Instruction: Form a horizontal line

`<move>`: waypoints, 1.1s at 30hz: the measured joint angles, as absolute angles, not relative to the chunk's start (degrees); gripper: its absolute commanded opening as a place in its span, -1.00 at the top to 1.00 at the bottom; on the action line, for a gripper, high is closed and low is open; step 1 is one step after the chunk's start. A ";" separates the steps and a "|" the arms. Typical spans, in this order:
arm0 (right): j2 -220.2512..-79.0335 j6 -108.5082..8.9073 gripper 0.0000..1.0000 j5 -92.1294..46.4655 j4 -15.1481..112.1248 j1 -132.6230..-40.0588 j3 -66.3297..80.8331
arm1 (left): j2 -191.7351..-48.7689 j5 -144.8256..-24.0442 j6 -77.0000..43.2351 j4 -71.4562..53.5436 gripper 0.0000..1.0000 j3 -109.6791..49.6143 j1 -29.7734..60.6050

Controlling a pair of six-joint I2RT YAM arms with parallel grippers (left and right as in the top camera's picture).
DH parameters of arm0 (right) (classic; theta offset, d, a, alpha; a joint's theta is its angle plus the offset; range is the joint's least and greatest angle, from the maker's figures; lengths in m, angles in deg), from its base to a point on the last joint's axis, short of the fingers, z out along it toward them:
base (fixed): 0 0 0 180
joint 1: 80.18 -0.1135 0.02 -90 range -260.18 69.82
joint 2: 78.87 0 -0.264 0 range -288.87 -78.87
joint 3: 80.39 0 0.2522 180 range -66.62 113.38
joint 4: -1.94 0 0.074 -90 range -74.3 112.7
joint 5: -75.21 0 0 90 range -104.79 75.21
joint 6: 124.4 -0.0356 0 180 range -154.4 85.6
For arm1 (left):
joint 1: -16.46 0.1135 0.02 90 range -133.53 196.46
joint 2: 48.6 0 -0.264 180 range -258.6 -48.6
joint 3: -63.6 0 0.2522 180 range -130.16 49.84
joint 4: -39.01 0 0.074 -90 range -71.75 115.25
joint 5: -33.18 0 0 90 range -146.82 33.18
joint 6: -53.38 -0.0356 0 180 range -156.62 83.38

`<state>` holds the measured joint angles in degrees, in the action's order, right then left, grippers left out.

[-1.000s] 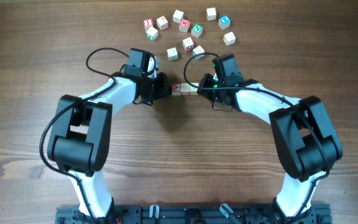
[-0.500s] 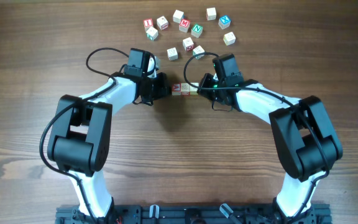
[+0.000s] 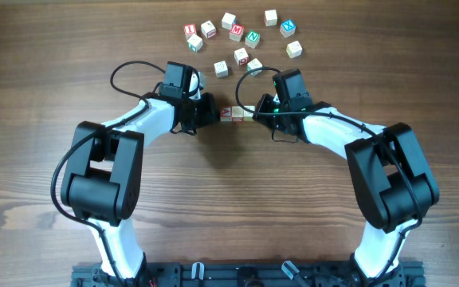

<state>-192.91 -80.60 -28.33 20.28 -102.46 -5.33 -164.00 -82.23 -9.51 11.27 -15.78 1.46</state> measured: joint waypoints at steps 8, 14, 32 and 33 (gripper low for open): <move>-192.91 -79.85 0.91 -28.33 20.33 -102.46 -5.33 | -164.00 -82.23 -9.48 10.68 0.92 -15.80 1.46; -191.68 -79.13 0.91 -25.09 23.19 -102.46 -5.35 | -164.00 -82.21 -9.35 9.48 0.92 -16.13 1.46; -180.12 -74.17 0.91 -13.16 36.59 -98.31 -8.93 | -157.75 -72.28 -9.33 -9.56 0.92 -15.50 10.92; -176.89 -73.65 0.91 -12.18 38.18 -97.85 -8.98 | -155.63 -70.10 -9.33 -12.11 0.92 -15.08 11.82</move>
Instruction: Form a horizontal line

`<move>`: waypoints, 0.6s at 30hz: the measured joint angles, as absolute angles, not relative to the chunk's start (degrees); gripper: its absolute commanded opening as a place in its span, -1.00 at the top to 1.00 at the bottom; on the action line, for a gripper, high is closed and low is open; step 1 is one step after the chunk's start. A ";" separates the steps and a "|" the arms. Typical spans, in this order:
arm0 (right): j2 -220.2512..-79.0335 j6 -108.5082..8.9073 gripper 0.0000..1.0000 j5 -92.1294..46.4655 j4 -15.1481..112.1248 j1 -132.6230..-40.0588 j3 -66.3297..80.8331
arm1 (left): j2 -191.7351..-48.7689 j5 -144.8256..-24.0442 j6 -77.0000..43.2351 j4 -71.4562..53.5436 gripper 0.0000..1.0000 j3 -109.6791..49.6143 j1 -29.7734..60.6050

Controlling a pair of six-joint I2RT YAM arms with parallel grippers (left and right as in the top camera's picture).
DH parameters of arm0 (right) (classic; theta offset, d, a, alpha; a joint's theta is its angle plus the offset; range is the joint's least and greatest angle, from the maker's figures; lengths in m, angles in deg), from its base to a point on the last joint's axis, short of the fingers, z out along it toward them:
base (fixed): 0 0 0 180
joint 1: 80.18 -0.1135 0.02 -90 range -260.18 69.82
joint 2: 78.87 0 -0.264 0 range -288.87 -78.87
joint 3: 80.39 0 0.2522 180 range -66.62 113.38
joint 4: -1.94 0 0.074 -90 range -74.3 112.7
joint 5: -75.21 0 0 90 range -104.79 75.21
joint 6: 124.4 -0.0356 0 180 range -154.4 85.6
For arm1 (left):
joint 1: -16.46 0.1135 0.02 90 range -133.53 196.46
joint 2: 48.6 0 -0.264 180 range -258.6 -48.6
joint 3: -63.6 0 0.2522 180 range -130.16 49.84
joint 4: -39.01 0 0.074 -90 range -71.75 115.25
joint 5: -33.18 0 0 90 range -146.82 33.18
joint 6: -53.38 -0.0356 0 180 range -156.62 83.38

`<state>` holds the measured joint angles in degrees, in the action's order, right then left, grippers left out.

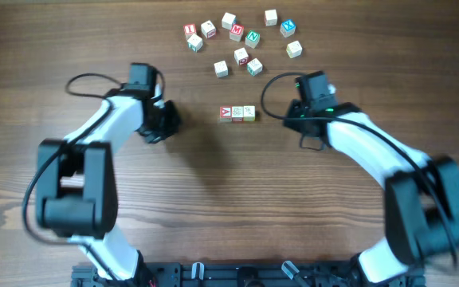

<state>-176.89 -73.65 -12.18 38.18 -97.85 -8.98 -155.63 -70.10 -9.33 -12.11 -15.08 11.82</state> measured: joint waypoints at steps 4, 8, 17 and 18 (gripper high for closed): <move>-160.80 -71.83 0.92 -9.03 44.26 -97.61 -8.93 | -142.73 -63.32 -9.33 -20.64 0.92 -14.30 12.34; -146.44 -70.48 0.91 -7.59 51.69 -97.63 -8.78 | -125.53 -58.62 -9.33 -28.70 0.91 -14.49 10.99; -121.94 -69.95 0.48 -6.80 67.69 -97.63 -8.74 | -95.11 -55.96 -8.89 -40.05 0.54 -14.65 8.15; -119.27 -69.87 0.08 -6.80 68.89 -97.63 -8.74 | -91.11 -55.78 -8.65 -41.29 0.45 -14.65 7.82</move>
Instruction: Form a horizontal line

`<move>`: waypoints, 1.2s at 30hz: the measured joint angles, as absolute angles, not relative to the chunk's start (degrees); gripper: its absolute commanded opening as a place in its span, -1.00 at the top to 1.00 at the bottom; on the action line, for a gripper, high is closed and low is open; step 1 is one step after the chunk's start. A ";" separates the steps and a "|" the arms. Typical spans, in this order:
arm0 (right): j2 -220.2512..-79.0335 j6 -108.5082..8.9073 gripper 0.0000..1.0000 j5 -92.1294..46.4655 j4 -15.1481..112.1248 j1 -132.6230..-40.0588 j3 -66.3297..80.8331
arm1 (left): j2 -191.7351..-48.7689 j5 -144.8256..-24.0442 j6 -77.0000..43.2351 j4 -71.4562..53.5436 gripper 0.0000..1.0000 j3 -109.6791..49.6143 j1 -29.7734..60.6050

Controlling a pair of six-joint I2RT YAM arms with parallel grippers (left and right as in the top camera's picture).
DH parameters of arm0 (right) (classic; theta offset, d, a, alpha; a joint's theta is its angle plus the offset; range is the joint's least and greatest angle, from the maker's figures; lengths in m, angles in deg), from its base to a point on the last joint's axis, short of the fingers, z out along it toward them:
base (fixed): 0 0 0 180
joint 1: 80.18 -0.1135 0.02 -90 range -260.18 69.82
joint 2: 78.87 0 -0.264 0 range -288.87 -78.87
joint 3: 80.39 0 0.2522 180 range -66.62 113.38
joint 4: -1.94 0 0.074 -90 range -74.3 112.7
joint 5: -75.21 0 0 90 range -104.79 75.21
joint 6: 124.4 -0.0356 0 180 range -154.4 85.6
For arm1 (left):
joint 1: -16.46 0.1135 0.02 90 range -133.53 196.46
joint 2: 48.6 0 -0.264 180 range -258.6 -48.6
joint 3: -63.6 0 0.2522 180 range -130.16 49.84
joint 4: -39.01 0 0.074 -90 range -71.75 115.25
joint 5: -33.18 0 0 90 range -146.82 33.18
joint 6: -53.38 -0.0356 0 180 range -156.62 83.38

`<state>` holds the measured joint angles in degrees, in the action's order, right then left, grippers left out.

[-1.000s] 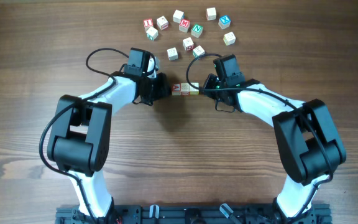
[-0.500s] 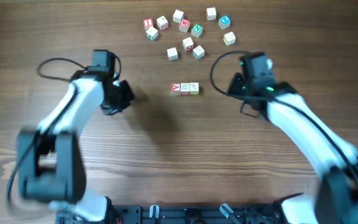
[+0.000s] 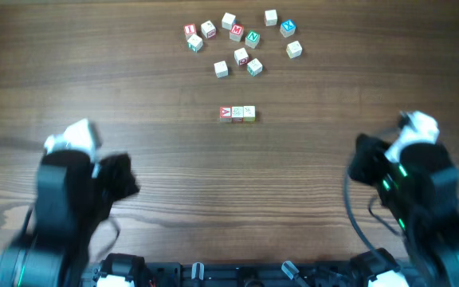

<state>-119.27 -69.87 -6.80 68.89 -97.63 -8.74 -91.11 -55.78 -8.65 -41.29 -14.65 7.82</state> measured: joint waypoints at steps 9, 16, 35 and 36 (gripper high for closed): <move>-107.49 -70.37 -1.00 -6.52 73.57 -97.63 -8.74 | -75.94 -55.30 -7.60 -46.28 -1.00 -14.80 7.56; -107.40 -70.37 -0.99 -6.36 78.33 -97.63 -8.74 | -75.74 -55.17 -7.41 -48.81 -1.00 -14.75 7.56; -107.40 -70.37 -1.00 -6.38 79.60 -97.50 -8.74 | -75.74 -55.15 -7.41 -49.82 -1.00 -14.75 7.56; -107.40 -70.37 -1.00 -6.36 79.60 -97.15 -8.74 | -75.74 -55.15 -7.41 -49.82 -1.00 -14.75 7.56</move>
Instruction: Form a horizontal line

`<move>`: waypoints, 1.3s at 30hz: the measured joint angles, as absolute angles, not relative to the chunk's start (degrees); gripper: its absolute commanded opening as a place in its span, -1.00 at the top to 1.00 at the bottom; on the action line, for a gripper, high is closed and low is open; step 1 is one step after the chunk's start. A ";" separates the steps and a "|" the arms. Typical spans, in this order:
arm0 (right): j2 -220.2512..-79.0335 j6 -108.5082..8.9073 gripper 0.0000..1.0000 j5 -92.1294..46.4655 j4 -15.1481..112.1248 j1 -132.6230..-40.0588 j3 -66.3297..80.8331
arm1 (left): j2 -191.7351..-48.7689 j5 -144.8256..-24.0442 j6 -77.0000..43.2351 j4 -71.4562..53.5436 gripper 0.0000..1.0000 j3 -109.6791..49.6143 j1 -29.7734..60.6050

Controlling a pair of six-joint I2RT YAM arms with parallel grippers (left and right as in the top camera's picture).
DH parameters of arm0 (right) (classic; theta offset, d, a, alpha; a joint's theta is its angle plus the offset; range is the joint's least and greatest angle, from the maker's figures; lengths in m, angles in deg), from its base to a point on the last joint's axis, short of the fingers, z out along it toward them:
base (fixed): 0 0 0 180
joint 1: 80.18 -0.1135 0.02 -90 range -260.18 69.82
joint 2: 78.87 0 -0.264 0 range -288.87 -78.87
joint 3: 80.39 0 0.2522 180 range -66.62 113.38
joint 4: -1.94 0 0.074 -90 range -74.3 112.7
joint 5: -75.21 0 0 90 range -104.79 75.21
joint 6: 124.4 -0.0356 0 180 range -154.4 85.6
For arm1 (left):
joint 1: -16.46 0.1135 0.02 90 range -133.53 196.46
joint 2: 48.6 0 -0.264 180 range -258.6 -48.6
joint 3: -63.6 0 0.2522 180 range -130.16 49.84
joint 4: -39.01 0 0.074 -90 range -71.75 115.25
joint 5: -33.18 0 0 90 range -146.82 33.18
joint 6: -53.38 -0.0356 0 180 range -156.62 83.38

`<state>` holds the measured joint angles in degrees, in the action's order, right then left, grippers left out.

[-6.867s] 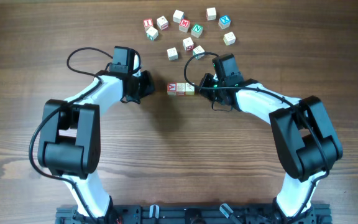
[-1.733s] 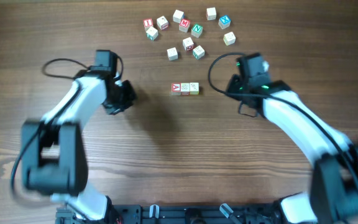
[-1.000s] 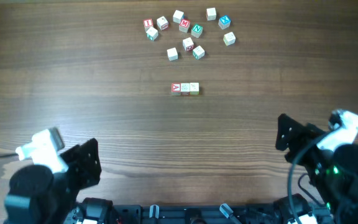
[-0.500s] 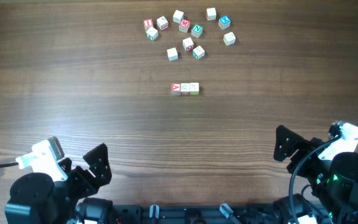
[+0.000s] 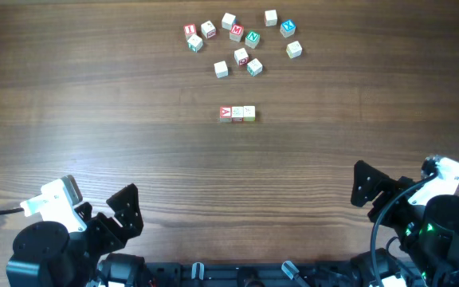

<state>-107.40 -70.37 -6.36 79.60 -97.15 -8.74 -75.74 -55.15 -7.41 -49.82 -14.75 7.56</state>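
Three small lettered blocks [image 5: 237, 113] lie side by side in a short left-to-right row at the table's middle, touching one another. My left gripper [image 5: 126, 214] is drawn back to the near left corner, far from the row. My right gripper [image 5: 369, 185] sits at the near right, equally far away. Neither holds a block. Both show as dark shapes from above, and the gap between their fingers is not readable.
Several loose lettered blocks [image 5: 241, 40] are scattered at the far side of the wooden table [image 5: 94, 119], beyond the row. The nearest of them [image 5: 221, 69] lies a short way behind the row.
Both arms have pulled further back toward the near edge and are folded lower at the corners. The row of three blocks and the loose blocks have not moved.
Both grippers first stood against the two ends of the three-block row. Then they were apart from it, left and right. Later they were near the front corners, and now they rest folded there, with the row unchanged at the middle.
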 measured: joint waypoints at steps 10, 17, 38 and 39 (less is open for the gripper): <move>-97.68 -70.32 -0.99 -5.53 67.43 -86.81 -13.20 | -75.74 -55.15 -7.41 -49.82 -1.00 -14.75 7.56; -80.26 -70.30 -0.99 -7.41 42.42 -81.26 -33.83 | -75.74 -55.15 -7.41 -49.86 -1.00 -14.71 7.56; -79.95 -67.59 -0.99 -18.65 12.81 -75.88 -66.24 | -75.74 -55.15 -7.41 -49.84 -1.00 -14.71 7.56; -79.91 -67.05 -0.99 -18.62 14.58 -75.88 -66.26 | -75.74 -55.15 -7.41 -49.82 -1.00 -14.71 7.56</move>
